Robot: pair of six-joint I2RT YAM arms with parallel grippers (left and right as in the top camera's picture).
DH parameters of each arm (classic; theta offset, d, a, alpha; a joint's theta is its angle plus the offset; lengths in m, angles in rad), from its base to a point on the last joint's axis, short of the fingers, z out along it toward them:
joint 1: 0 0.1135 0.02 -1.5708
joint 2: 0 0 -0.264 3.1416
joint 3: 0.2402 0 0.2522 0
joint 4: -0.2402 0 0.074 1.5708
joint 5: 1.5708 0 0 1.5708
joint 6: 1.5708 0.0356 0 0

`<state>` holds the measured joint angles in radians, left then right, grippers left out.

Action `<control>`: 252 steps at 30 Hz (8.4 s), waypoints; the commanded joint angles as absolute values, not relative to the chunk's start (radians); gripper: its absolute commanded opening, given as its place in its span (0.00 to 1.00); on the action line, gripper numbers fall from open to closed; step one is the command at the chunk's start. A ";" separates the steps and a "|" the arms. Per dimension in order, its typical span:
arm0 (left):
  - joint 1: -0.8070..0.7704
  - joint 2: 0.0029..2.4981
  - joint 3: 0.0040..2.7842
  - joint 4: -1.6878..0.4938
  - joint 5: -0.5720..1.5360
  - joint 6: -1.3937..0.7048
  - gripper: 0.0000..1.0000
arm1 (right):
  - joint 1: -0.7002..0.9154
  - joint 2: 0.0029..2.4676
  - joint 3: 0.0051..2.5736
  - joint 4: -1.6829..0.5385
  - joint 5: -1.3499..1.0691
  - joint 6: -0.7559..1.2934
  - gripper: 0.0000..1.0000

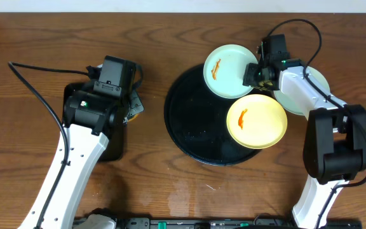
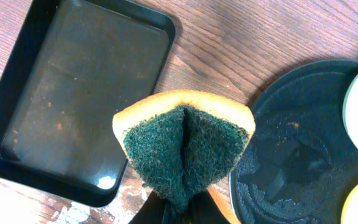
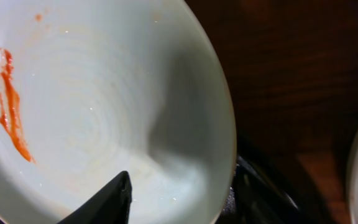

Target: Clean dirty plates on tray and stack at the side

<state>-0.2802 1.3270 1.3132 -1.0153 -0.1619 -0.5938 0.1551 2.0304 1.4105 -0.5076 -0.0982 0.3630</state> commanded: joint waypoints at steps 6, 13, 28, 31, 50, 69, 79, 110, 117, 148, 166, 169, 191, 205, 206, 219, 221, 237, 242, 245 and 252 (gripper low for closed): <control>-0.275 1.313 1.328 -1.013 -0.164 -0.577 0.08 | 0.195 2.066 1.411 -0.508 -0.094 0.374 0.51; -0.275 1.313 1.328 -1.013 -0.164 -0.577 0.08 | 0.197 2.100 1.411 -0.488 -0.107 0.373 0.36; -0.276 1.314 1.328 -1.009 -0.124 -0.575 0.08 | 0.309 2.113 1.411 -0.558 -0.215 0.317 0.01; -0.278 1.329 1.327 -0.979 -0.006 -0.535 0.07 | 0.334 2.113 1.411 -0.590 -0.214 0.328 0.01; -0.393 1.678 1.325 -0.674 0.254 -0.532 0.08 | 0.355 2.052 1.413 -0.724 -0.183 0.496 0.01; -0.487 1.936 1.325 -0.381 0.258 -0.561 0.08 | 0.355 2.047 1.413 -0.741 -0.184 0.474 0.01; -0.488 2.074 1.325 -0.303 0.258 -0.639 0.08 | 0.355 2.047 1.413 -0.741 -0.184 0.474 0.01; -0.484 1.899 1.330 -0.361 0.054 -0.554 0.08 | 0.355 2.047 1.413 -0.737 -0.181 0.474 0.01; -0.484 2.019 1.330 -0.282 0.144 -0.566 0.08 | 0.355 2.047 1.413 -0.737 -0.181 0.474 0.01; -0.422 1.686 1.333 -0.568 -0.397 -0.492 0.08 | 0.354 1.999 1.414 -0.731 -0.162 0.379 0.01; -0.422 1.386 1.332 -0.866 -0.133 -0.495 0.08 | 0.403 1.576 1.447 -0.714 0.226 0.043 0.01; -0.422 1.387 1.332 -0.843 -0.040 -0.494 0.08 | 0.448 1.531 1.447 -0.676 0.369 -0.042 0.01; -0.422 1.387 1.331 -0.852 -0.033 -0.494 0.08 | 0.433 1.551 1.446 -0.713 0.355 0.136 0.47; -0.422 1.392 1.330 -0.852 -0.033 -0.495 0.08 | 0.252 1.971 1.446 -0.616 -0.118 0.217 0.70; -0.422 1.394 1.329 -0.852 -0.033 -0.495 0.08 | 0.252 2.002 1.446 -0.602 -0.124 0.218 0.70; -0.422 1.437 1.328 -0.847 -0.033 -0.495 0.08 | 0.256 2.148 1.445 -0.534 -0.143 0.223 0.28; -0.422 1.437 1.328 -0.846 -0.033 -0.495 0.08 | 0.258 2.148 1.446 -0.535 -0.144 0.224 0.02; -0.422 1.437 1.328 -0.844 -0.033 -0.495 0.08 | 0.313 1.875 1.549 -0.704 0.065 0.086 0.01; -0.422 1.437 1.328 -0.844 -0.033 -0.495 0.08 | 0.403 1.766 1.549 -0.739 0.233 0.018 0.01; -0.422 1.438 1.328 -0.844 -0.033 -0.495 0.08 | 0.461 1.724 1.549 -0.750 0.356 -0.003 0.01; -0.422 1.437 1.328 -0.845 -0.033 -0.495 0.08 | 0.601 1.712 1.549 -0.748 0.730 -0.138 0.01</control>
